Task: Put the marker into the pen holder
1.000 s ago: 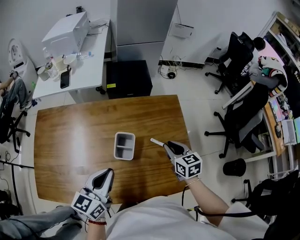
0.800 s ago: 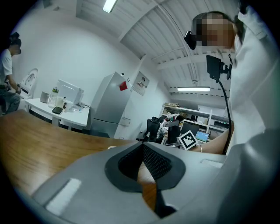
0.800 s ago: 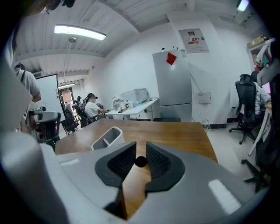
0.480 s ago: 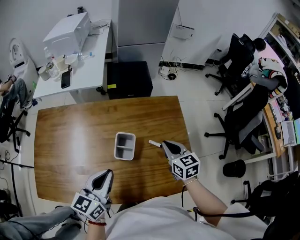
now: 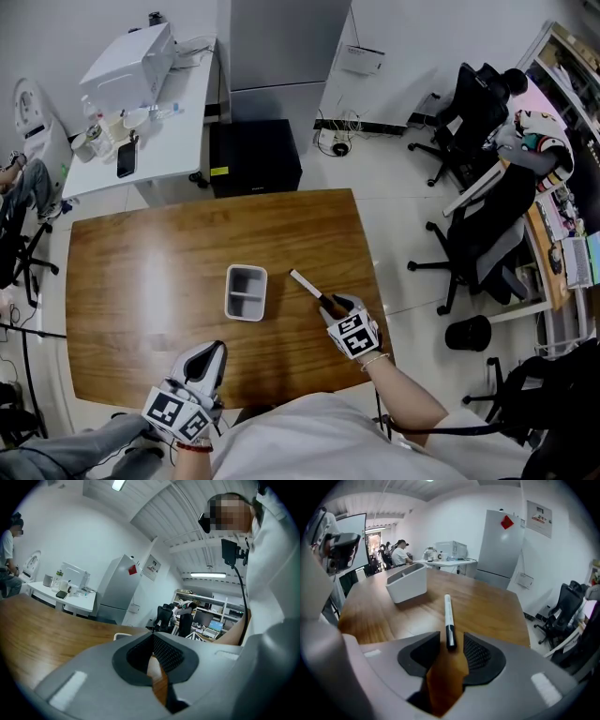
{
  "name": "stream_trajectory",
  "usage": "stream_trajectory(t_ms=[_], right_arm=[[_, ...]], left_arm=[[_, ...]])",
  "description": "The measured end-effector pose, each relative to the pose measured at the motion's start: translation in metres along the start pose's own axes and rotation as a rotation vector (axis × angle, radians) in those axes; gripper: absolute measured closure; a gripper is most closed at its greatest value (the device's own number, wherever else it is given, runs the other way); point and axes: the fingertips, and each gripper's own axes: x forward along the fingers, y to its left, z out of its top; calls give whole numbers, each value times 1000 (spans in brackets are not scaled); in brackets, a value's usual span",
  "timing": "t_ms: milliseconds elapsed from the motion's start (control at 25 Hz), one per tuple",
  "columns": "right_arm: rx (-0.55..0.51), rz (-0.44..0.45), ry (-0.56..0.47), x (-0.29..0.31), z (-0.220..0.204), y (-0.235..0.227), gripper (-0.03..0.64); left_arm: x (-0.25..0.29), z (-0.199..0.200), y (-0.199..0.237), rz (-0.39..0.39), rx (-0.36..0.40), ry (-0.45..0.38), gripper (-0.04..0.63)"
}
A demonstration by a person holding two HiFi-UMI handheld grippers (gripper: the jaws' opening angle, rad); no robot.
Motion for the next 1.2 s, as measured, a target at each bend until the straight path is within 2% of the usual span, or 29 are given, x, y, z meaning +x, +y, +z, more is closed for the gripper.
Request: stream_trajectory(t_ms=[80,200,320,440,640,800,920,1040,1200], right_arm=[[16,3,-2,5,-7,-5,490],[-17,44,-5,7,-5,5,558],[13,36,-16,9,-2,1,561],[56,36,-93,0,14,-6,561],[47,85,-252,-37,66,10,561],[-53,179,-363,-68,111,44,561],[-166,250,-326,-70,121,79,561],[-222,233,-279,-60,122,92,561],[-236,189,-278,-49,130,98,558]], left_arm=[[0,-1,0,3,0,3,594],[0,-2,1,9,-4,6,595],[1,-3,0,9,-2,7,595],[2,-2,-2,5,2,4,594],[-1,-3,2,18,-6,-1,595],[-5,-2,3,26,-10,-8,594],[-9,-2,3,32,-13,-12,595],[-12,-3,3,36,-18,-12,594],[-20,-4,8,49,-23,-10,595]])
